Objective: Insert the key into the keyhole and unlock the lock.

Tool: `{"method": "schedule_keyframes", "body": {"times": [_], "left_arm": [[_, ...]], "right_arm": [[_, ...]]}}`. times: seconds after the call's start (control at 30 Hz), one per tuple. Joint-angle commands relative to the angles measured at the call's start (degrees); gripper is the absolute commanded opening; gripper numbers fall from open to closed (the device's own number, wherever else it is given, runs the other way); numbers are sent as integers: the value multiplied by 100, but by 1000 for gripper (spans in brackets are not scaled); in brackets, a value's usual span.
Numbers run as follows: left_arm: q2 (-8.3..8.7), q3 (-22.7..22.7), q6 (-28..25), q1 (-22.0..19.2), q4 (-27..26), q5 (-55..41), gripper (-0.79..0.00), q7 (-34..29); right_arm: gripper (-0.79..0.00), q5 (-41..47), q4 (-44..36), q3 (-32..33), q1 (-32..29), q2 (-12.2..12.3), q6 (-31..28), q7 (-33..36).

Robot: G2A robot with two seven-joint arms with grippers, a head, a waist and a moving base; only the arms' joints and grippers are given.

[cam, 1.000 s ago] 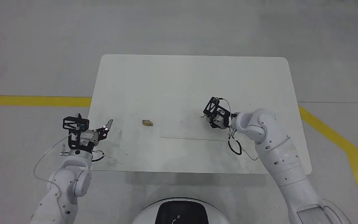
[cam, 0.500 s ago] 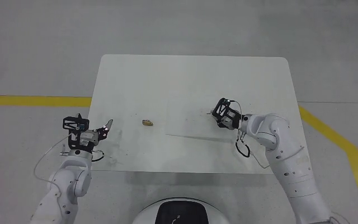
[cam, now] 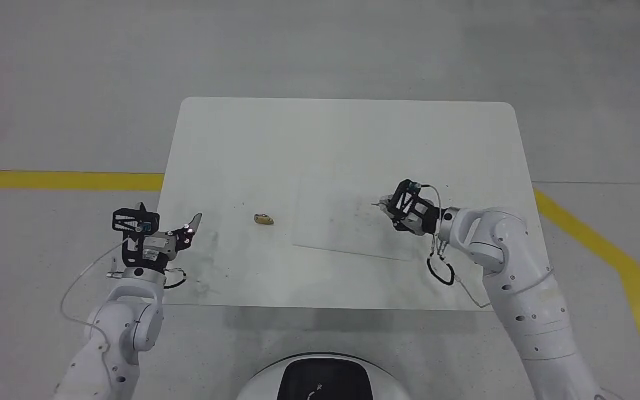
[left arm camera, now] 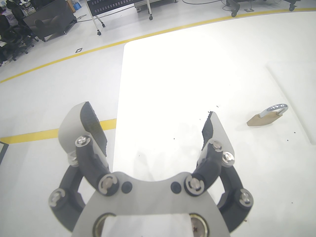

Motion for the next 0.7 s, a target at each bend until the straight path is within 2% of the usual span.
{"method": "schedule_keyframes", "body": {"times": [0.0, 0.13, 0.23, 0.43, 0.67], "left_arm": [[0, 0, 0, 0, 0, 0, 0, 0], [0, 0, 0, 0, 0, 0, 0, 0], [0, 0, 0, 0, 0, 0, 0, 0], [0, 0, 0, 0, 0, 0, 0, 0], [0, 0, 0, 0, 0, 0, 0, 0]], "right_arm": [[-785, 0, 0, 0, 0, 0, 0, 0], [-785, 189, 60, -63, -15, -12, -134, -537], [-785, 510, 228, -271, 137, -63, -346, -1243], [-785, 1344, 1240, -858, 708, -228, -929, -2335], [-785, 1456, 1456, -940, 811, -250, -1038, -2480]]}}
